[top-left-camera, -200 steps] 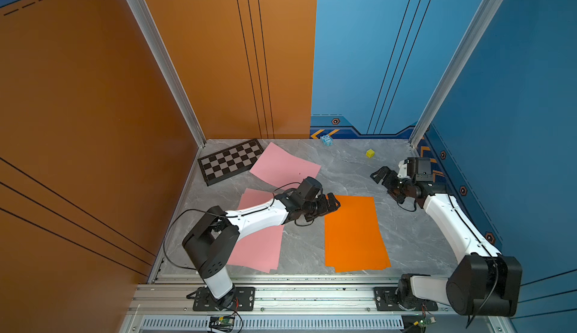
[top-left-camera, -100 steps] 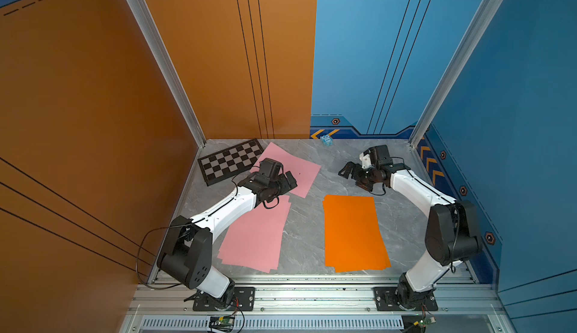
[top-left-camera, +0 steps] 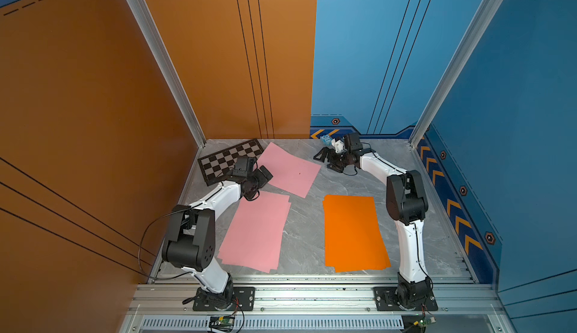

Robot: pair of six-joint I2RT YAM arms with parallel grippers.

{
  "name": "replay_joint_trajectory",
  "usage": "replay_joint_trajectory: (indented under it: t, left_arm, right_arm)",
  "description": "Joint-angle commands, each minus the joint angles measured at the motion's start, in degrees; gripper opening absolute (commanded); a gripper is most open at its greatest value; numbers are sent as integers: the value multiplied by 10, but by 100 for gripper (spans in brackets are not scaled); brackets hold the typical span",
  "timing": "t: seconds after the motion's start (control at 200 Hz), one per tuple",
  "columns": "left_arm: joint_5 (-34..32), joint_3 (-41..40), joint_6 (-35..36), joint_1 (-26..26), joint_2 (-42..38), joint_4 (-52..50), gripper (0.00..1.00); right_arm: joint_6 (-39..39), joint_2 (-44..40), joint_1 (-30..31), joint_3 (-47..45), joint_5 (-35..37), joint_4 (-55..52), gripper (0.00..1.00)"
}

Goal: Sort the scattered colored papers by color
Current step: Pick up the colored paper from the center of the board.

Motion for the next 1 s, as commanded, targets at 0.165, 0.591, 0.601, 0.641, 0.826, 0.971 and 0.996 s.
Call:
replay_joint_trajectory:
  t: [0.165, 0.591, 0.601, 0.641, 0.826, 0.971, 0.996]
  left_arm:
    - [49, 28, 46, 35, 76, 145, 95]
    - [41, 45, 67, 49, 151, 172, 87]
    - [40, 44, 66, 50, 153, 172, 87]
    - [39, 45, 68, 53, 158, 178, 87]
    - [50, 51, 76, 57, 186, 230, 78]
    - [55, 50, 78, 60, 202, 262, 58]
    - [57, 50, 77, 61, 206, 268, 54]
  right_arm:
    - [24, 39, -4, 54, -32, 5, 100]
    - [16, -34, -27, -22, -33, 9, 100]
    - [16, -36, -28, -24, -33, 9, 100]
    - [15, -43, -29, -29, -34, 9, 100]
    - [13, -74, -32, -64, -32, 11, 100]
    - [12, -96, -33, -89, -30, 15, 100]
    - [12, -99, -34, -93, -30, 15, 100]
